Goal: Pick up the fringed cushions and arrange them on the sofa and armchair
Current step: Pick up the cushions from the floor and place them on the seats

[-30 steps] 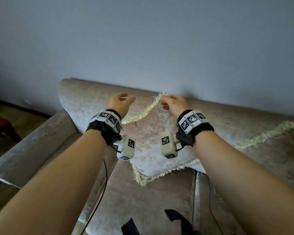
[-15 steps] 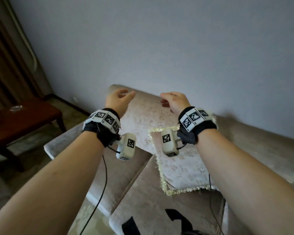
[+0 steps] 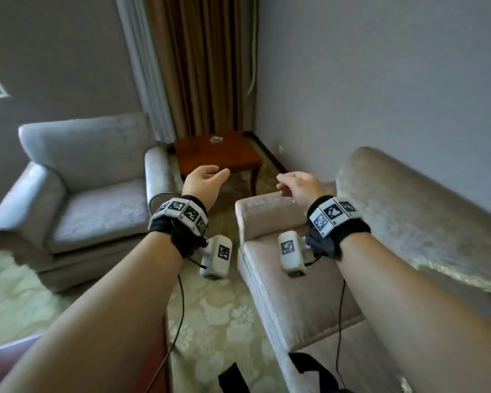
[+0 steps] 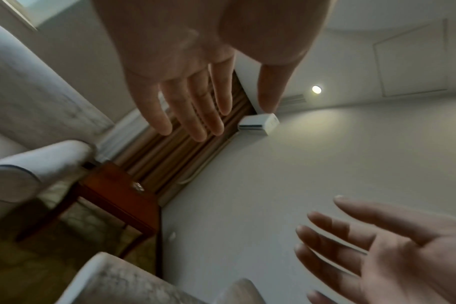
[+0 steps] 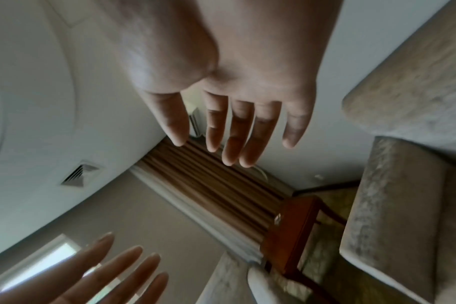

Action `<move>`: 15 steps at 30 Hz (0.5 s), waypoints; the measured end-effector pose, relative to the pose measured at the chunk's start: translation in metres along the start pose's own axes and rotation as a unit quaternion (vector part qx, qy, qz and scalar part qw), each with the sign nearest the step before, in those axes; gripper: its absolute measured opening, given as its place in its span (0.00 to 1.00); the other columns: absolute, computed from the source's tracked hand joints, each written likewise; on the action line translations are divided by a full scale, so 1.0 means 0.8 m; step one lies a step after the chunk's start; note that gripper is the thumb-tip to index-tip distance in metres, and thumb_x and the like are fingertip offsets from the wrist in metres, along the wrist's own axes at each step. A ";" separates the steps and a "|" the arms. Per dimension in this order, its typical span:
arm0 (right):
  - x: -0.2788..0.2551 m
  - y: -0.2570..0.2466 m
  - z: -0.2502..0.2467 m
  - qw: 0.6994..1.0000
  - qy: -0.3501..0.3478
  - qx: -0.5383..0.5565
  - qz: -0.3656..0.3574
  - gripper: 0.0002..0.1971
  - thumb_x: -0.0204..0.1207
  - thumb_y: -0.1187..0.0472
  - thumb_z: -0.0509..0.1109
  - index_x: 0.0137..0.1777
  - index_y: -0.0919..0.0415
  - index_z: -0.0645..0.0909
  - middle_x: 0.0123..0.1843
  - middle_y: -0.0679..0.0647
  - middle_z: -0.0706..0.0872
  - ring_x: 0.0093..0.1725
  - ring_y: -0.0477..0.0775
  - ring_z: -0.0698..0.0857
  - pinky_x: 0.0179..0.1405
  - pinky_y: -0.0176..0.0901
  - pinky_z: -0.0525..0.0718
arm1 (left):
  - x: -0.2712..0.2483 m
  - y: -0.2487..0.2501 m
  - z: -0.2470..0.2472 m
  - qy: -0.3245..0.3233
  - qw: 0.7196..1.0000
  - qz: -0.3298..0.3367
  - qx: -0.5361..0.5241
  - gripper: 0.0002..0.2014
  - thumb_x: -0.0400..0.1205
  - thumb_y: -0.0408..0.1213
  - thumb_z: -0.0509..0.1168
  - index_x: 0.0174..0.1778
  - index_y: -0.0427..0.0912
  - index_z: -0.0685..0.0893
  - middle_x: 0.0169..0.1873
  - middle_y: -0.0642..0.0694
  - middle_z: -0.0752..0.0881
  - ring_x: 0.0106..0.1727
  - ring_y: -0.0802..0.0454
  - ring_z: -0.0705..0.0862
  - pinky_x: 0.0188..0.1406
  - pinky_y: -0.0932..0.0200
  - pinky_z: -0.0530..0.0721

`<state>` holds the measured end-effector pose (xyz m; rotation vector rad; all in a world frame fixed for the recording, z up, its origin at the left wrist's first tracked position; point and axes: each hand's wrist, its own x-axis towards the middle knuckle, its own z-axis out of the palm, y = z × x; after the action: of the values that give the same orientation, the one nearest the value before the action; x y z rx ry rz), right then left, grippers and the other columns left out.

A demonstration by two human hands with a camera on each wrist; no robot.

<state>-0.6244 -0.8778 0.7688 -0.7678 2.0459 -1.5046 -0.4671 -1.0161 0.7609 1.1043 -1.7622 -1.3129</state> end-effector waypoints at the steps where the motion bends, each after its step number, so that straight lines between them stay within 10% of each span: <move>1: 0.007 -0.005 0.025 1.000 -0.019 -0.005 -0.002 0.09 0.79 0.54 0.69 0.40 0.56 0.84 0.43 0.52 0.88 0.43 0.51 0.85 0.40 0.41 0.76 | 0.009 -0.011 -0.023 0.017 1.000 -0.015 -0.003 0.22 0.85 0.48 0.71 0.72 0.42 0.83 0.59 0.45 0.89 0.64 0.45 0.88 0.70 0.47 0.86; 4: 0.040 -0.027 0.118 0.994 -0.101 -0.030 -0.017 0.08 0.80 0.54 0.69 0.43 0.57 0.84 0.44 0.52 0.88 0.45 0.50 0.84 0.41 0.41 0.76 | 0.039 -0.054 -0.095 0.101 0.993 -0.059 -0.019 0.22 0.83 0.47 0.73 0.69 0.40 0.85 0.61 0.40 0.90 0.59 0.43 0.89 0.67 0.46 0.88; 9: 0.085 -0.037 0.187 0.987 -0.150 -0.033 -0.044 0.08 0.81 0.56 0.68 0.47 0.59 0.83 0.48 0.53 0.88 0.46 0.50 0.83 0.35 0.37 0.73 | 0.079 -0.092 -0.130 0.141 0.986 -0.089 -0.012 0.20 0.85 0.40 0.71 0.70 0.34 0.84 0.59 0.37 0.89 0.42 0.54 0.86 0.34 0.71 0.82; 15: 0.196 -0.044 0.266 0.976 -0.211 -0.009 -0.049 0.08 0.81 0.56 0.68 0.50 0.61 0.84 0.48 0.56 0.87 0.47 0.53 0.83 0.36 0.37 0.75 | 0.171 -0.101 -0.147 0.217 0.970 -0.110 -0.013 0.20 0.84 0.41 0.72 0.70 0.35 0.84 0.64 0.35 0.89 0.60 0.40 0.89 0.57 0.55 0.83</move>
<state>-0.5897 -1.1400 0.7352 -1.1036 1.7258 -1.2425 -0.4017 -1.1978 0.7185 1.4774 -1.3266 -1.1066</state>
